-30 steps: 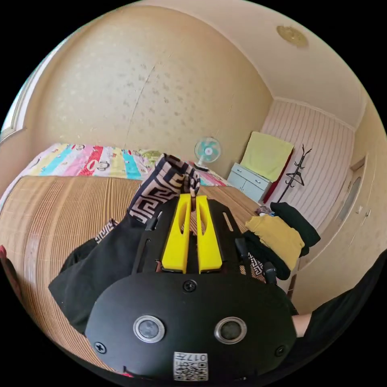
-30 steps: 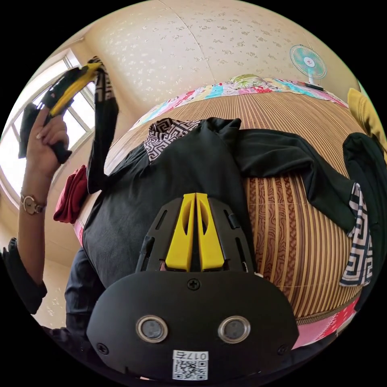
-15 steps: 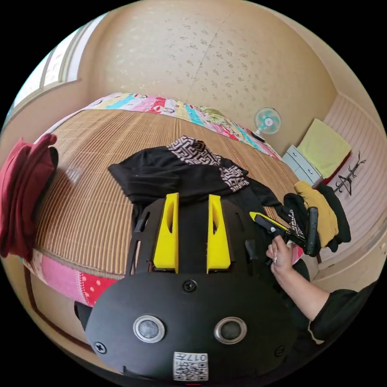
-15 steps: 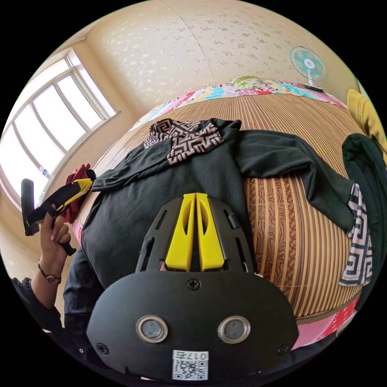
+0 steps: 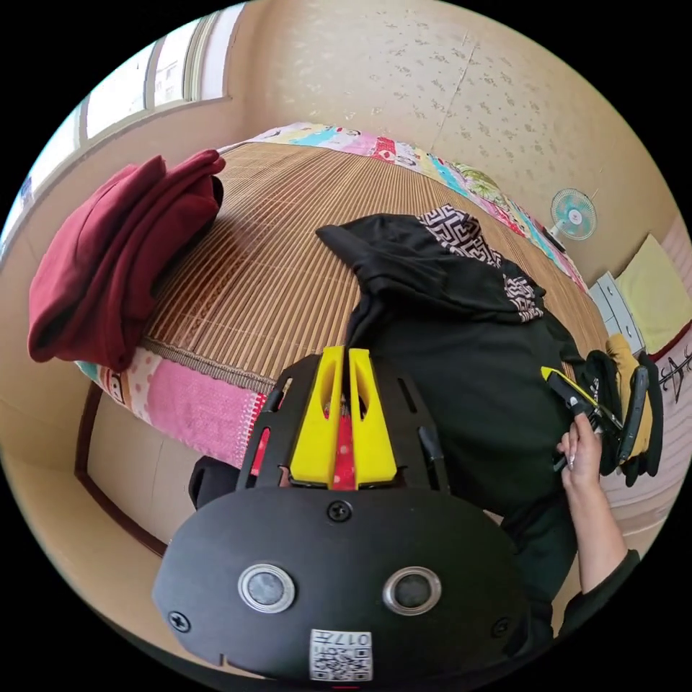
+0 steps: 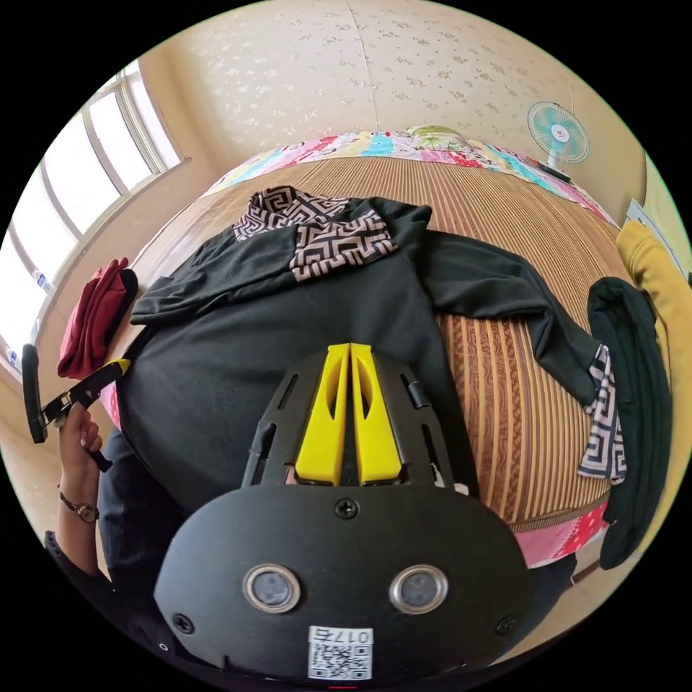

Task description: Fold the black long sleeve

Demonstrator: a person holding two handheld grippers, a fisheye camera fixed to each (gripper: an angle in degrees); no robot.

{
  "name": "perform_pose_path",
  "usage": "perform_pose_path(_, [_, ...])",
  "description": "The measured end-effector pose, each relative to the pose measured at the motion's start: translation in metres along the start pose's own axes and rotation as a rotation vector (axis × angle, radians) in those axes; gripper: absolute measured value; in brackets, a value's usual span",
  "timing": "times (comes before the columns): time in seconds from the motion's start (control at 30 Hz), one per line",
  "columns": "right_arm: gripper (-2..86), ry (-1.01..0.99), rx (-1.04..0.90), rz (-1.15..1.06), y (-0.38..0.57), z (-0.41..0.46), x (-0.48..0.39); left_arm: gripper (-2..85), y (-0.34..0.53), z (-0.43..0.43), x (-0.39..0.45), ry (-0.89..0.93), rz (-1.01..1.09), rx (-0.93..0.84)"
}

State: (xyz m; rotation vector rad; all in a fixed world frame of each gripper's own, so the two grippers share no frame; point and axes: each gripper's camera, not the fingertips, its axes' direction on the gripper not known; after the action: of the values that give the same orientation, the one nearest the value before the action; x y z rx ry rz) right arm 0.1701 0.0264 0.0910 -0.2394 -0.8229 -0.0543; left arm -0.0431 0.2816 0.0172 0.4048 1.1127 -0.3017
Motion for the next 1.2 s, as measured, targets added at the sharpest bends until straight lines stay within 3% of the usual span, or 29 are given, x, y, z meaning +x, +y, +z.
perform_pose_path(0.2, [0.6,-0.158,0.042,0.005,0.038,-0.015,-0.025,0.2,0.025,-0.012,-0.054,-0.013,-0.097,0.064])
perform_pose_path(0.33, [1.1,-0.289,-0.043,-0.001,0.037,-0.028,-0.011,2.2,0.058,-0.044,-0.073,0.201,-0.235,0.250])
perform_pose_path(0.5, [3.4,-0.451,0.166,0.398,0.054,-0.077,0.103,2.8,0.090,-0.065,-0.037,0.439,-0.059,0.388])
perform_pose_path(0.57, [5.3,-0.297,0.241,0.498,0.062,-0.108,0.151,3.8,0.093,-0.049,-0.004,0.462,0.142,0.321])
perform_pose_path(0.7, [9.0,0.136,0.228,0.377,0.051,-0.138,0.179,5.1,0.108,-0.023,0.022,0.407,0.305,0.261])
perform_pose_path(0.77, [13.0,0.252,0.104,0.216,0.032,-0.122,0.187,5.5,0.104,-0.015,0.022,0.478,0.326,0.223])
perform_pose_path(0.87, [11.7,0.294,-0.120,0.085,0.014,-0.079,0.201,5.9,0.102,0.000,0.017,0.482,0.307,0.177])
perform_pose_path(1.0, [3.7,0.147,-0.129,0.176,0.000,-0.106,0.224,6.4,0.103,0.015,0.007,0.512,0.281,0.106])
perform_pose_path(1.2, [1.8,-0.416,0.202,0.174,-0.003,-0.225,0.263,6.5,0.102,0.014,-0.014,0.557,0.244,0.115])
